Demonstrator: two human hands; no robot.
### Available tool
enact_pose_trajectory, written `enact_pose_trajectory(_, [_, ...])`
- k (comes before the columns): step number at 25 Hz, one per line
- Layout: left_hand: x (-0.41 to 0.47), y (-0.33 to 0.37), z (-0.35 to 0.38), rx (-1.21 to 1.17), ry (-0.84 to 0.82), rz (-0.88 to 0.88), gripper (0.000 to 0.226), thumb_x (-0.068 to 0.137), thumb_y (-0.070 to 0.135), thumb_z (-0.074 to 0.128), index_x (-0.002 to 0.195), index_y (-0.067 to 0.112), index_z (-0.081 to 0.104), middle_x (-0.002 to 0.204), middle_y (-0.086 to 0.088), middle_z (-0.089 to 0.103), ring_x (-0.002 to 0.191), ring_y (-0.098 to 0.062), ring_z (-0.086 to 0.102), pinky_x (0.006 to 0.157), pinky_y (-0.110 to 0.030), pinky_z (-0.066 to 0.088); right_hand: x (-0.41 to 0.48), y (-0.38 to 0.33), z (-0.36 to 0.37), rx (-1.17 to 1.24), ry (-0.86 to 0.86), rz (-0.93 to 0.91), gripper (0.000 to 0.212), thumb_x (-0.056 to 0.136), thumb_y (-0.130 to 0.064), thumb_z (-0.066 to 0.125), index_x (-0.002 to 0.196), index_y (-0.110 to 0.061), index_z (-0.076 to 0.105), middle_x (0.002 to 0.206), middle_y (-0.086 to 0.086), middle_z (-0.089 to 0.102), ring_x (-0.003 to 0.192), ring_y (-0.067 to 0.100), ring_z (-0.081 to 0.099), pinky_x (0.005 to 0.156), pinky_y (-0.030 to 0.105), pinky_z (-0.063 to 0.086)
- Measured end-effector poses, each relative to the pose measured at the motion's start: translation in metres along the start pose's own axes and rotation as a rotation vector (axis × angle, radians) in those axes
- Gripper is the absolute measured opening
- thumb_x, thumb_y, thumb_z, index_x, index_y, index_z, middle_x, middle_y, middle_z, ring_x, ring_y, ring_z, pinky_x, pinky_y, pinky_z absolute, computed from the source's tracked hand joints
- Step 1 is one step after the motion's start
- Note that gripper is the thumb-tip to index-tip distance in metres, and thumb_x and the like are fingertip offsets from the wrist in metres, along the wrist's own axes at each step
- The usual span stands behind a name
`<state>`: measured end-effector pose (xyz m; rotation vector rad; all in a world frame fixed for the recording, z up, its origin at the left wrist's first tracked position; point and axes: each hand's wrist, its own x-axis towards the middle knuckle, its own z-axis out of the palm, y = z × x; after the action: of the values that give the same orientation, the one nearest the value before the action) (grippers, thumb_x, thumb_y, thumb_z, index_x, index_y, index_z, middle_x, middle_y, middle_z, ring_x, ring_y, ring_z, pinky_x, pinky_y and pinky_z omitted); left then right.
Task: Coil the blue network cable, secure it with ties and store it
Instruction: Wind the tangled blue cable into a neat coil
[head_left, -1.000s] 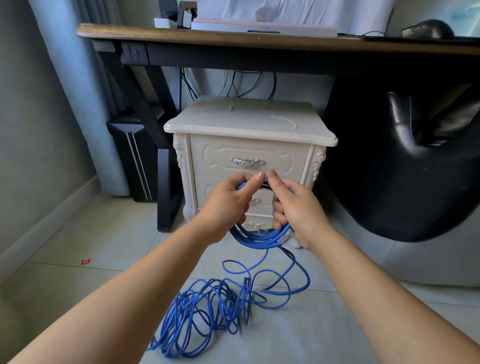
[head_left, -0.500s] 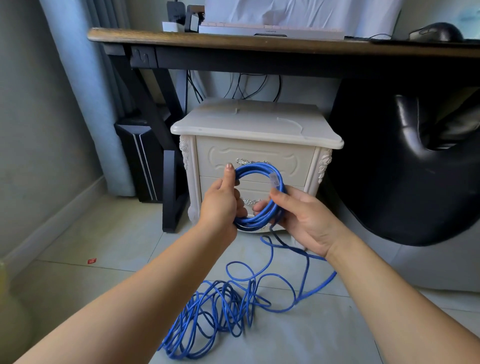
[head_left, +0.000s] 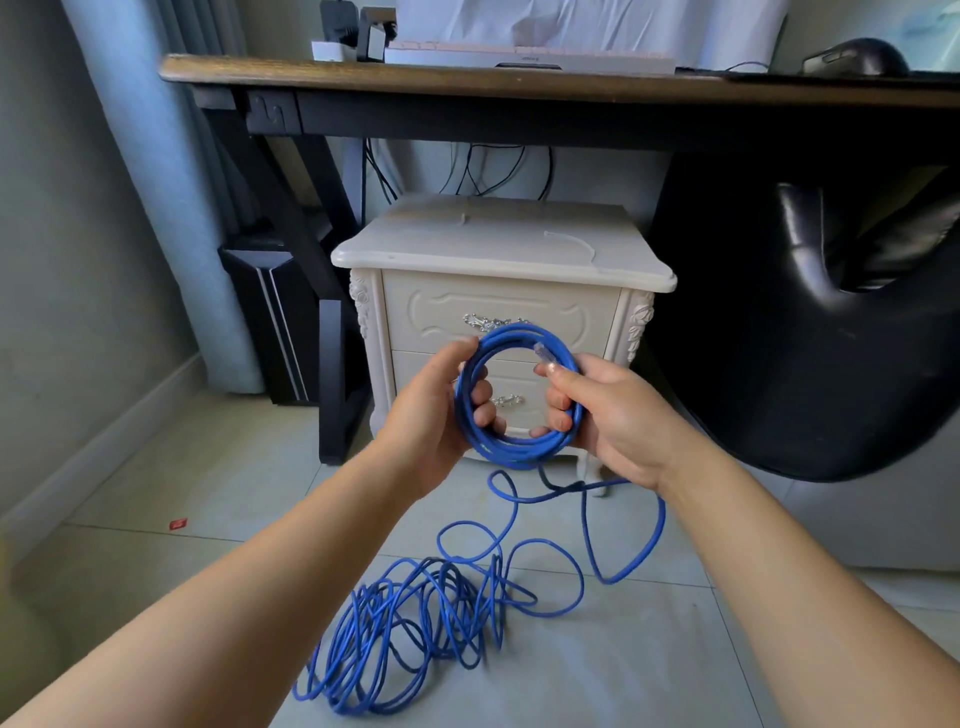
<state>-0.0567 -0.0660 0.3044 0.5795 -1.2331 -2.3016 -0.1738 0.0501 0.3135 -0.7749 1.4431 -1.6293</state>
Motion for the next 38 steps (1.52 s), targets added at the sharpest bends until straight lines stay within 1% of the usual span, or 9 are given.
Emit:
enact_pose_trajectory(5, [0.0,0.013,-0.006,0.605,-0.101,-0.001,0.049,0.083,0.06,0.057,0.078,0.011,0.061,0.068,-0.003,0.056,0.053,-0.018,0.052,0.055,-0.027,0.046,-0.007,-0.004,-0.006,-0.459,-0.162,0.026,0.008,0.101,-0.01,0.046,0.105,-0.005,0.051,0.061,-0.001,0.039,0.046,0.01,0.039,0.068,0.033,0.059])
enact_pose_trajectory(8, [0.0,0.011,0.002,0.879,-0.157,0.072,0.061,0.083,0.063,0.06,0.098,0.004,0.063,0.075,-0.002,0.063,0.052,-0.019,0.057,0.055,-0.028,0.045,-0.006,-0.005,-0.002,-0.748,-0.113,-0.013,0.013,0.1,-0.014,0.046,0.112,-0.012,0.051,0.062,0.001,0.044,0.048,0.008,0.044,0.075,0.04,0.06])
enact_pose_trajectory(11, [-0.001,0.015,0.003,1.023,-0.147,0.142,0.049,0.085,0.056,0.065,0.099,0.01,0.065,0.082,0.0,0.067,0.06,-0.014,0.065,0.06,-0.027,0.051,-0.005,-0.008,0.001,-0.896,-0.049,-0.038,0.003,0.099,-0.022,0.046,0.102,-0.023,0.046,0.065,-0.001,0.049,0.052,0.01,0.052,0.08,0.046,0.058])
enact_pose_trajectory(16, [-0.004,0.01,0.003,1.435,-0.127,0.319,0.034,0.092,0.053,0.055,0.106,0.023,0.063,0.077,0.009,0.062,0.066,-0.004,0.058,0.054,-0.012,0.04,-0.005,-0.01,0.011,-1.076,-0.038,-0.027,0.037,0.099,-0.017,0.04,0.134,-0.027,0.034,0.078,-0.004,0.05,0.064,0.013,0.056,0.055,0.025,0.044])
enact_pose_trajectory(22, [0.002,0.003,-0.004,1.294,-0.062,0.359,0.041,0.093,0.048,0.055,0.092,0.008,0.062,0.06,0.002,0.051,0.054,-0.018,0.053,0.055,-0.028,0.046,-0.004,-0.006,0.013,-0.943,-0.025,-0.073,0.067,0.095,-0.017,0.05,0.15,-0.035,0.017,0.078,-0.003,0.059,0.063,0.017,0.062,0.063,0.028,0.053])
enact_pose_trajectory(25, [0.002,0.008,-0.007,1.168,0.002,0.391,0.034,0.095,0.044,0.055,0.077,0.014,0.058,0.054,0.003,0.043,0.047,-0.014,0.041,0.047,-0.022,0.036,-0.002,-0.01,0.001,-0.476,-0.072,-0.049,0.048,0.091,-0.01,0.063,0.136,-0.016,0.046,0.078,0.004,0.069,0.065,0.02,0.063,0.065,0.024,0.054])
enact_pose_trajectory(28, [0.007,0.01,-0.014,0.8,0.101,0.368,0.033,0.095,0.04,0.056,0.072,0.016,0.054,0.051,0.006,0.036,0.045,-0.014,0.035,0.049,-0.027,0.037,-0.003,-0.007,-0.013,-0.612,-0.139,0.076,0.028,0.084,-0.032,0.072,0.106,-0.015,0.071,0.092,0.003,0.076,0.086,0.016,0.067,0.08,0.023,0.049])
enact_pose_trajectory(33, [0.012,0.004,-0.02,0.502,0.263,0.343,0.035,0.098,0.04,0.053,0.075,0.014,0.054,0.053,0.004,0.033,0.047,-0.013,0.03,0.049,-0.029,0.034,-0.007,0.002,-0.011,-0.637,-0.129,0.096,0.037,0.077,-0.049,0.068,0.101,-0.022,0.072,0.098,-0.005,0.075,0.077,0.01,0.068,0.073,0.017,0.047])
enact_pose_trajectory(38, [0.01,-0.005,-0.005,0.386,0.375,0.364,0.037,0.099,0.045,0.047,0.079,0.015,0.053,0.043,0.012,0.039,0.039,-0.01,0.041,0.062,-0.038,0.042,0.002,0.009,0.005,-0.141,0.087,0.002,0.018,0.098,-0.02,0.054,0.1,-0.003,0.058,0.08,0.004,0.074,0.076,0.018,0.071,0.078,0.035,0.058])
